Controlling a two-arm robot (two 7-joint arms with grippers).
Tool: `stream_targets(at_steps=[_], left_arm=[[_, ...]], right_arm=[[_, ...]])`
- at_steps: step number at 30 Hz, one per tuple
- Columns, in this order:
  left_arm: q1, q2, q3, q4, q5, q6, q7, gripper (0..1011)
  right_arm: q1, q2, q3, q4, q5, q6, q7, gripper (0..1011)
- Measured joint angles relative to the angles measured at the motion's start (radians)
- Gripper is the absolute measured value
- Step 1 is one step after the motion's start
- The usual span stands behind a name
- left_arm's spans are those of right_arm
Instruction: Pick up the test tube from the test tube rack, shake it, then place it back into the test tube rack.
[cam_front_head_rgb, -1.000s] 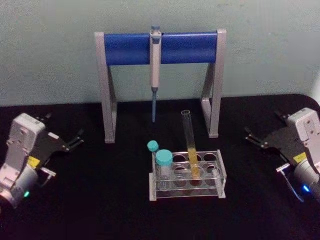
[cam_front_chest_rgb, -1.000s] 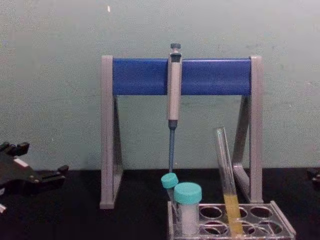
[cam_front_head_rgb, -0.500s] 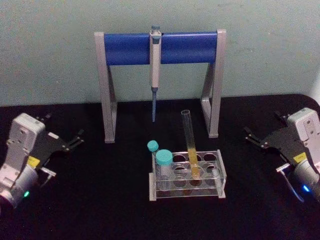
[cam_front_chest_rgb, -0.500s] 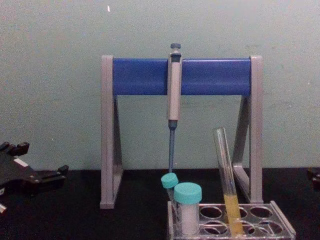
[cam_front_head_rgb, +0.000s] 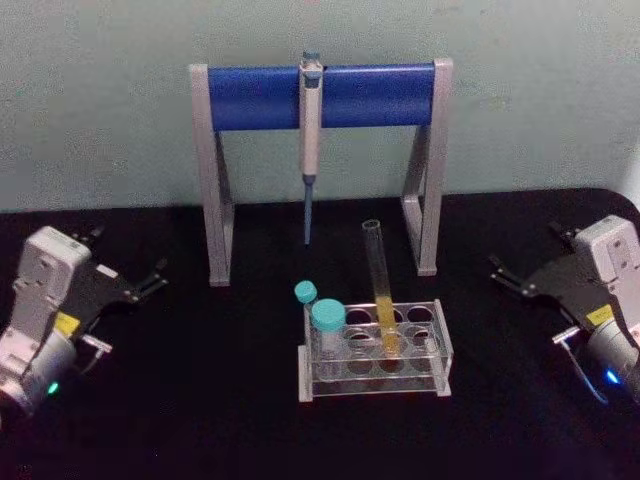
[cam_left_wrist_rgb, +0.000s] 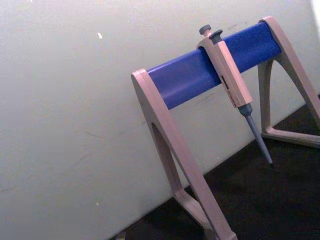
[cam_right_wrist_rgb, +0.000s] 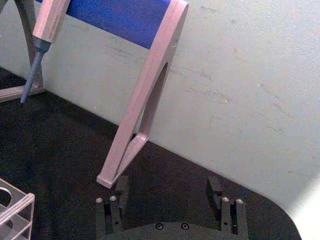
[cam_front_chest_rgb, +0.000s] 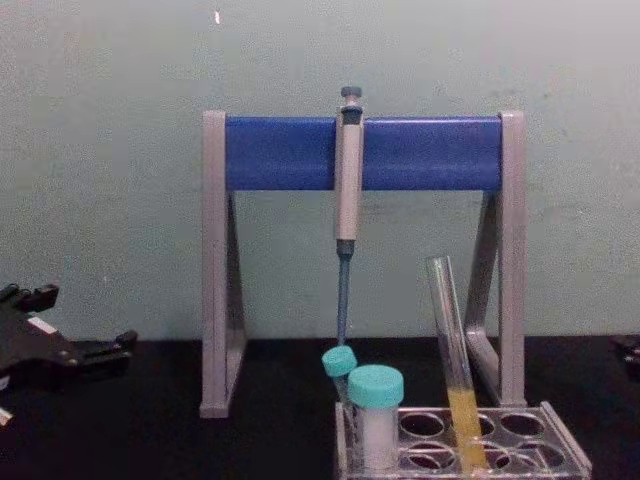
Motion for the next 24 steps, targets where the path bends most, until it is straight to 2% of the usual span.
stream_targets(at_steps=[6, 15, 19, 24], left_arm=[[0.0, 0.0, 0.0, 0.0, 0.0, 0.0, 0.0, 1001], [0.0, 0.0, 0.0, 0.0, 0.0, 0.0, 0.0, 1001], [0.0, 0.0, 0.0, 0.0, 0.0, 0.0, 0.0, 1001], [0.0, 0.0, 0.0, 0.0, 0.0, 0.0, 0.0, 1001]], right_arm=[[-0.005, -0.002, 0.006, -0.006, -0.01, 0.0, -0.005, 1000], [-0.033, -0.007, 0.043, -0.05, -0.021, -0.017, -0.004, 1000], [-0.049, -0.003, 0.063, -0.086, 0.0, -0.047, 0.028, 1000], [-0.067, 0.013, 0.077, -0.144, 0.037, -0.095, 0.108, 1000]])
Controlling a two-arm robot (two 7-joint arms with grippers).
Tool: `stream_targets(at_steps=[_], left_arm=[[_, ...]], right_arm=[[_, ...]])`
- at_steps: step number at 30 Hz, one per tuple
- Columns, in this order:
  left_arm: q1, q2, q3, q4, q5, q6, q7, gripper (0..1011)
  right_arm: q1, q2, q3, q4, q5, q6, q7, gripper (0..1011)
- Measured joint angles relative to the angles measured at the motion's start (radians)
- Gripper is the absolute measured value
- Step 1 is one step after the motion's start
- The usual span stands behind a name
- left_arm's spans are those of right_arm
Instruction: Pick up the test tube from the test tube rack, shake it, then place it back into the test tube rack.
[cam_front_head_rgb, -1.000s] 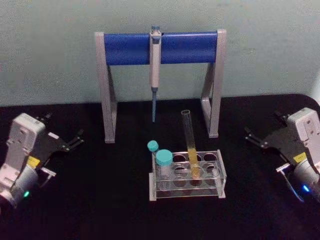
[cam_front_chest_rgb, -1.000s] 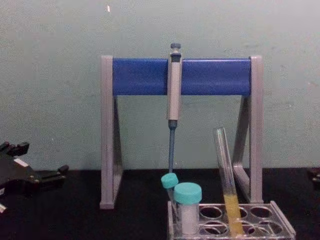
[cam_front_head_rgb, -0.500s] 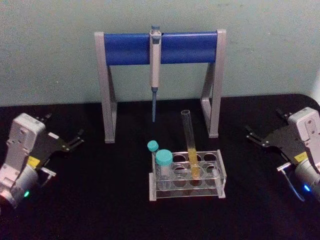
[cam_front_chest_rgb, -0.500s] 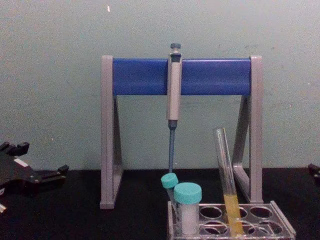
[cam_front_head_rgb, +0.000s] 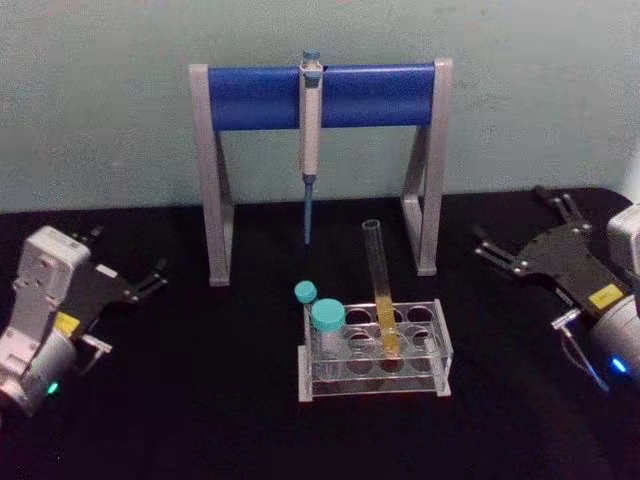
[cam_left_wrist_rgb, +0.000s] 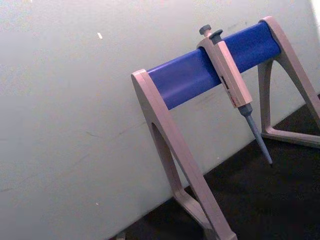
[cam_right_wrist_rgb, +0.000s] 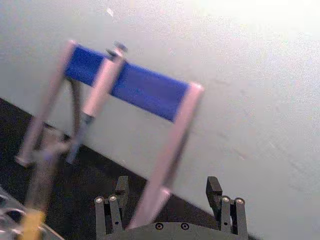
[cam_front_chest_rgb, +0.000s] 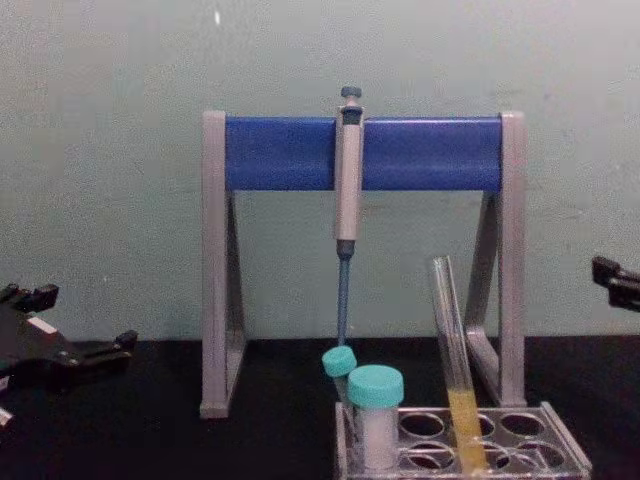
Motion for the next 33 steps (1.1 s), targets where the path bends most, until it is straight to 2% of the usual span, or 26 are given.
stream_targets(at_steps=[7, 10, 15, 17, 21, 33], left_arm=[[0.0, 0.0, 0.0, 0.0, 0.0, 0.0, 0.0, 1001], [0.0, 0.0, 0.0, 0.0, 0.0, 0.0, 0.0, 1001], [0.0, 0.0, 0.0, 0.0, 0.0, 0.0, 0.0, 1001], [0.0, 0.0, 0.0, 0.0, 0.0, 0.0, 0.0, 1001], [0.0, 0.0, 0.0, 0.0, 0.0, 0.0, 0.0, 1001], [0.0, 0.0, 0.0, 0.0, 0.0, 0.0, 0.0, 1001]], right_arm=[[-0.005, 0.022, -0.009, -0.066, 0.034, -0.017, 0.124, 1000], [-0.005, 0.024, -0.014, -0.08, 0.048, -0.012, 0.161, 1000], [0.001, 0.018, -0.022, -0.099, 0.098, 0.018, 0.24, 1000], [0.009, 0.005, -0.026, -0.1, 0.129, 0.051, 0.274, 1000], [0.026, -0.014, -0.031, -0.097, 0.15, 0.094, 0.301, 1000], [0.097, -0.082, -0.053, -0.055, 0.163, 0.274, 0.327, 1000]])
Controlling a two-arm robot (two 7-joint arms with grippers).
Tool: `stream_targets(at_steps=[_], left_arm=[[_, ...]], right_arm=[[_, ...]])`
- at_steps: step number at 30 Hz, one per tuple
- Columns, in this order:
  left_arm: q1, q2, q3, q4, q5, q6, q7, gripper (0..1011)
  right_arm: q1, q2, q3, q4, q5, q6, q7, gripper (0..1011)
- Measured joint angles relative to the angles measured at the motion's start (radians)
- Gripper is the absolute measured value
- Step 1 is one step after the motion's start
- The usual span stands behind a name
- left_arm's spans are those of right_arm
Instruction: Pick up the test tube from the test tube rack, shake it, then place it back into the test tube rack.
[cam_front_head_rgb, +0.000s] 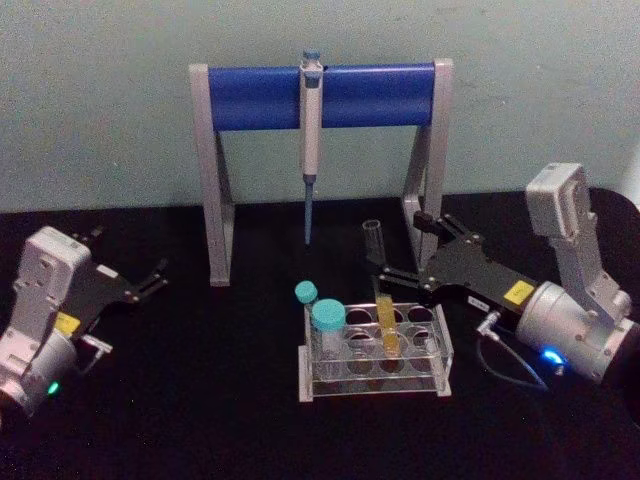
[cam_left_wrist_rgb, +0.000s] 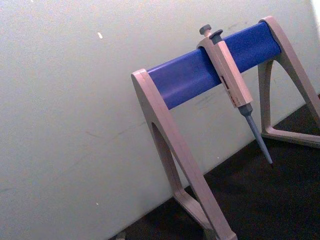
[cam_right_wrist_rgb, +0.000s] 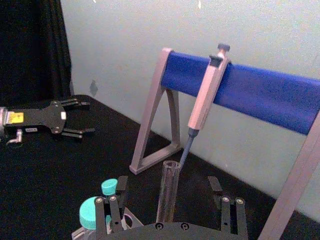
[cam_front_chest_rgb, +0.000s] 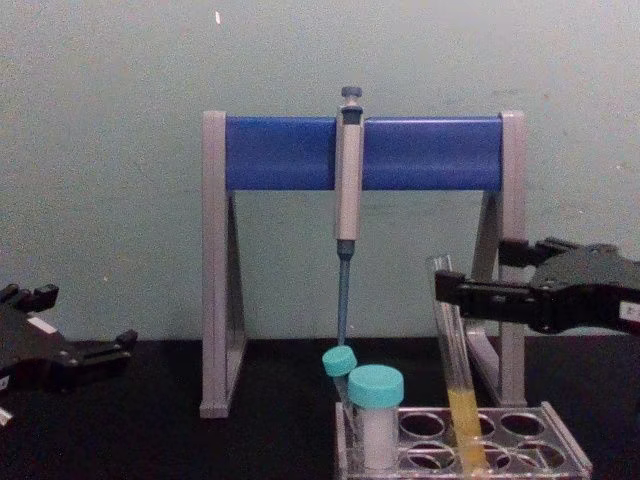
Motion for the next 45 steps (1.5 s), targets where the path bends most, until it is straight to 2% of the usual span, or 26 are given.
stream_targets(at_steps=[7, 17, 28, 45], left_arm=[[0.0, 0.0, 0.0, 0.0, 0.0, 0.0, 0.0, 1001], [0.0, 0.0, 0.0, 0.0, 0.0, 0.0, 0.0, 1001], [0.0, 0.0, 0.0, 0.0, 0.0, 0.0, 0.0, 1001], [0.0, 0.0, 0.0, 0.0, 0.0, 0.0, 0.0, 1001]], right_arm=[[0.034, -0.037, -0.004, 0.037, -0.001, 0.074, 0.003, 1000], [0.061, -0.061, -0.012, 0.078, -0.012, 0.119, 0.017, 1000], [0.078, -0.077, -0.021, 0.11, -0.032, 0.125, 0.027, 1000], [0.077, -0.081, -0.019, 0.113, -0.036, 0.125, 0.035, 1000]])
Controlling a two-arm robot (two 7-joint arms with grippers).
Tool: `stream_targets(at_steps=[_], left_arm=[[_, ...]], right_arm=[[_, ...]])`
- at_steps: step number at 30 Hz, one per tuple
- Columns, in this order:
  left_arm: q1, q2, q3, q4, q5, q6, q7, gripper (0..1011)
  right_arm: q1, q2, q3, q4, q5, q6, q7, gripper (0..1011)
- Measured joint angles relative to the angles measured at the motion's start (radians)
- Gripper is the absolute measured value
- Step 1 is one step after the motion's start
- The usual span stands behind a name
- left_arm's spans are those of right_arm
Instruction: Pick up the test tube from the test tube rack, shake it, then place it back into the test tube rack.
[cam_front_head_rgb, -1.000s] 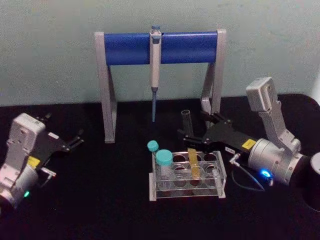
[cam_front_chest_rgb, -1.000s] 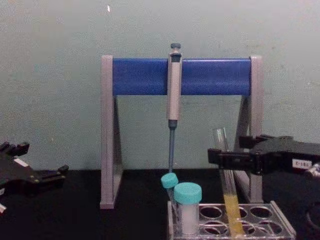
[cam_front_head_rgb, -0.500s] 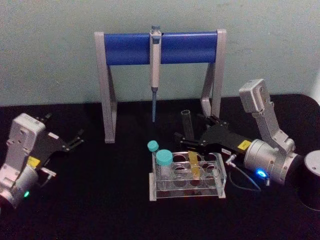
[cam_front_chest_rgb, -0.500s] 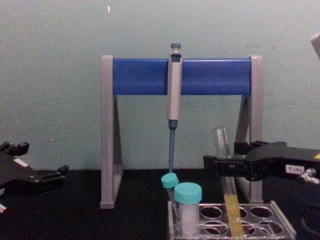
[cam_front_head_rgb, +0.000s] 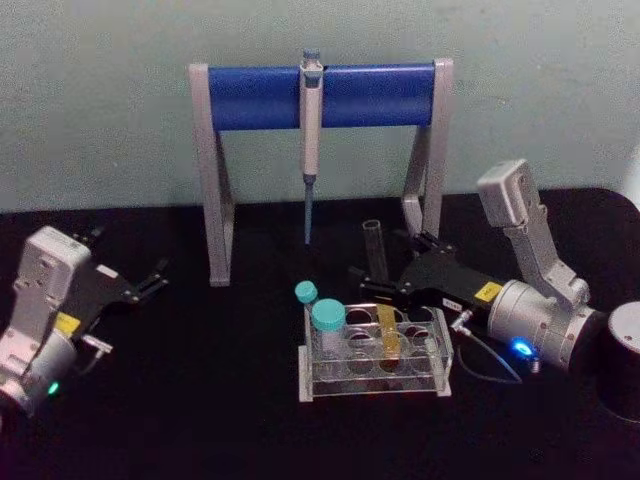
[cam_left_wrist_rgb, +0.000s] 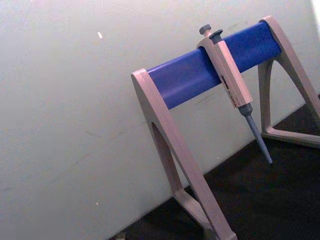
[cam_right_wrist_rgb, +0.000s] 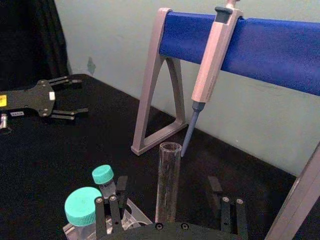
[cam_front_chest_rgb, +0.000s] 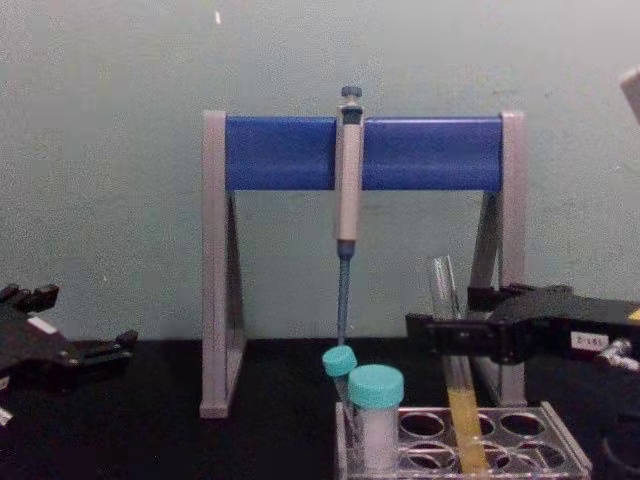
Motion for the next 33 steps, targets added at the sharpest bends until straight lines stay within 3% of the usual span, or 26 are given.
stream_targets(at_steps=[13, 20, 33], left_arm=[[0.0, 0.0, 0.0, 0.0, 0.0, 0.0, 0.0, 1001], [0.0, 0.0, 0.0, 0.0, 0.0, 0.0, 0.0, 1001], [0.0, 0.0, 0.0, 0.0, 0.0, 0.0, 0.0, 1001]], right_arm=[[0.0, 0.0, 0.0, -0.001, 0.0, -0.001, -0.001, 970], [0.0, 0.0, 0.0, -0.001, 0.0, -0.001, -0.001, 810], [0.0, 0.0, 0.0, -0.001, 0.0, -0.001, -0.002, 365]])
